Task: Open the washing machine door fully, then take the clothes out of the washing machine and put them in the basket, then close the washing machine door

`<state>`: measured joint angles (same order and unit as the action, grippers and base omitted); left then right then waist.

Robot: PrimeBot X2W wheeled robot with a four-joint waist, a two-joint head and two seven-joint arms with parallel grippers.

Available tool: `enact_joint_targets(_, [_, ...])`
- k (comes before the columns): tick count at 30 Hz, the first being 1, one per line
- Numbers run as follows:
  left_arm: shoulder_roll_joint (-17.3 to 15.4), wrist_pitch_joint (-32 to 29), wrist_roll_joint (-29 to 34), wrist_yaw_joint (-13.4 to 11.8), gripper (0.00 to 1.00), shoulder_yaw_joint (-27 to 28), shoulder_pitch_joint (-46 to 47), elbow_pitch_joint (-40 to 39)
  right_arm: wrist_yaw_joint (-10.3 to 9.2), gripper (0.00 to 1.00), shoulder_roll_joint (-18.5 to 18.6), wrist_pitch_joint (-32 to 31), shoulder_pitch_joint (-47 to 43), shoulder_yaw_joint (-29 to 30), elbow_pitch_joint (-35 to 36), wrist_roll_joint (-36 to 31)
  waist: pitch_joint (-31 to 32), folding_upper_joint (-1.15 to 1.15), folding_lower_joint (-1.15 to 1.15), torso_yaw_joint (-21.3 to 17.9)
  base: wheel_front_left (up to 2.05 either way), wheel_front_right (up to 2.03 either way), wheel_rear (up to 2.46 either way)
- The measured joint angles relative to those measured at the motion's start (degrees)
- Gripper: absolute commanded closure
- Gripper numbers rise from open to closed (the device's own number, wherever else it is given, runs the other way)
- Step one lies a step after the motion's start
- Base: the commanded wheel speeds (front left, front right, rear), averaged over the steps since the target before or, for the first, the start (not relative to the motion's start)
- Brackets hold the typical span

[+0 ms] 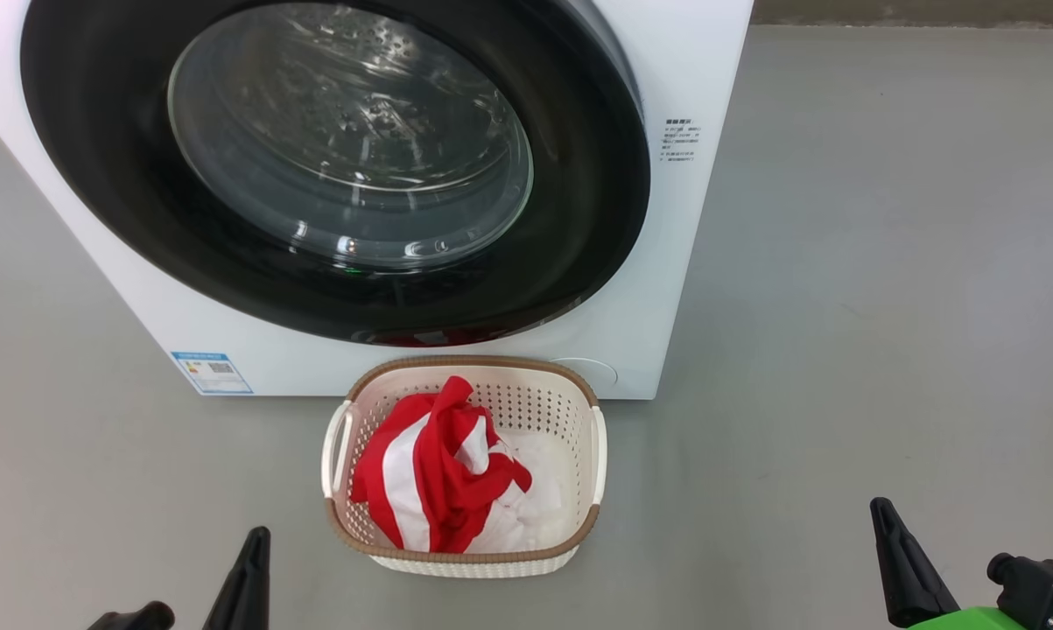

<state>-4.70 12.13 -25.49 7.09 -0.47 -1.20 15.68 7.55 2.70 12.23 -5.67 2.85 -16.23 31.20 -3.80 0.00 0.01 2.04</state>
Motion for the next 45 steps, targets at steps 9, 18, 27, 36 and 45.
enact_joint_targets(9, [0.1, -1.5, -5.2, 0.0, 1.0, 0.2, 0.1, 0.0, 0.0, 1.0, 0.0, -1.2, 0.1, 0.2, 0.0, 5.0, 0.3, 0.0, 0.0, -0.2, 0.0, 0.0, 0.0])
enact_joint_targets(18, [0.2, -2.7, -10.8, 0.0, 1.0, 0.5, 0.2, 0.0, -0.01, 1.0, 0.0, -2.7, 1.1, 0.3, 0.0, 9.8, 0.6, 0.0, 0.0, -0.3, 0.0, 0.0, 0.0])
enact_joint_targets(27, [0.3, -4.4, -16.0, 0.0, 1.0, 0.8, 0.4, 0.0, -0.01, 1.0, 0.0, -4.3, 1.4, 0.6, 0.0, 15.1, 0.9, 0.0, 0.0, -0.5, 0.0, 0.0, 0.0])
enact_joint_targets(36, [0.5, -5.6, -20.8, 0.0, 1.0, 1.1, 1.2, 0.0, -0.01, 1.0, 0.0, -5.3, 2.4, 1.0, 0.1, 19.4, 1.1, 0.0, 0.0, -0.6, 0.0, 0.0, 0.0])
enact_joint_targets(45, [0.7, -7.1, -26.3, 0.0, 1.0, 1.6, 1.5, 0.0, -0.01, 1.0, 0.0, -7.0, 2.8, 1.5, 0.1, 24.0, 1.4, 0.0, 0.0, -0.8, 0.0, 0.0, 0.0])
